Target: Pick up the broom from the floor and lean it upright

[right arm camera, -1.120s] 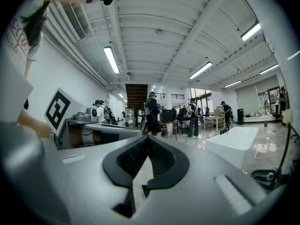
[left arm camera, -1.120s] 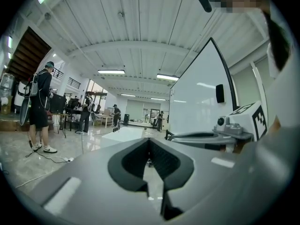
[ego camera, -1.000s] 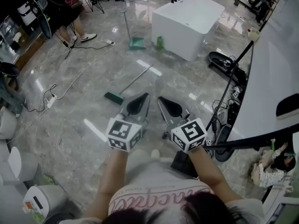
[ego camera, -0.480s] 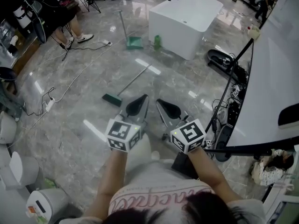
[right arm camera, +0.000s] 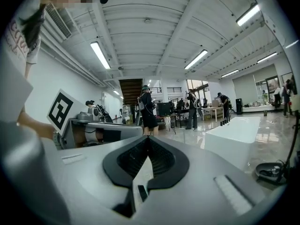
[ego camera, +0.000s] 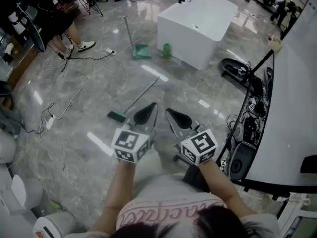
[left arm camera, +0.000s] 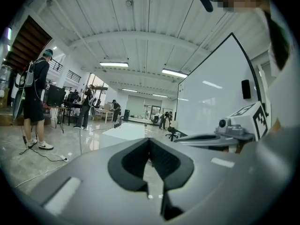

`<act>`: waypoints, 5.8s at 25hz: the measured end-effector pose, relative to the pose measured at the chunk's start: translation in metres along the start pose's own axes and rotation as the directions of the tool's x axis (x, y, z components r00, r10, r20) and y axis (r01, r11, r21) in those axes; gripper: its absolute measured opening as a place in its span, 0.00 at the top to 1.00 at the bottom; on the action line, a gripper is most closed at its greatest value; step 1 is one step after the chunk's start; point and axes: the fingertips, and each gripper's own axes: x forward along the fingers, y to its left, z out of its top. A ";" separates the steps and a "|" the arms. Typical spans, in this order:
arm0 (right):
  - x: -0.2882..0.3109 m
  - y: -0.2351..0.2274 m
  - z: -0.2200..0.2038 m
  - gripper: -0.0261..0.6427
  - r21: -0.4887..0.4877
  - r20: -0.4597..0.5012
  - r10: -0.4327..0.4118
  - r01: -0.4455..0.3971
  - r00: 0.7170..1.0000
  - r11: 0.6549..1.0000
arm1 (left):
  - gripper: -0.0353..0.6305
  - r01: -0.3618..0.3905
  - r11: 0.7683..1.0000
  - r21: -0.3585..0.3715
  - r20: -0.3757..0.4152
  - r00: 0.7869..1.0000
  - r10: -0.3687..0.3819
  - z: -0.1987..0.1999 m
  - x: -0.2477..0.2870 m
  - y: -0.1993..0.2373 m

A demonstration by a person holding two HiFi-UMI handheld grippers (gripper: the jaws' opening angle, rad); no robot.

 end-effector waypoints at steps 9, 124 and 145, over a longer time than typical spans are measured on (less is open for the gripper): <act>0.080 -0.043 0.014 0.96 -0.006 -0.028 -0.031 0.031 0.999 1.000 | 0.95 0.060 0.998 -0.033 -0.028 0.998 -0.061 0.001 0.059 0.057; 0.424 -0.425 -0.593 0.96 0.238 -0.764 0.251 -0.102 0.595 0.966 | 0.83 0.033 0.997 0.071 -0.958 0.279 0.059 -0.704 0.413 0.377; 0.437 -0.450 -0.451 0.96 0.228 -0.701 0.177 -0.018 0.691 0.974 | 0.84 0.031 0.996 0.079 -0.903 0.426 0.059 -0.548 0.440 0.385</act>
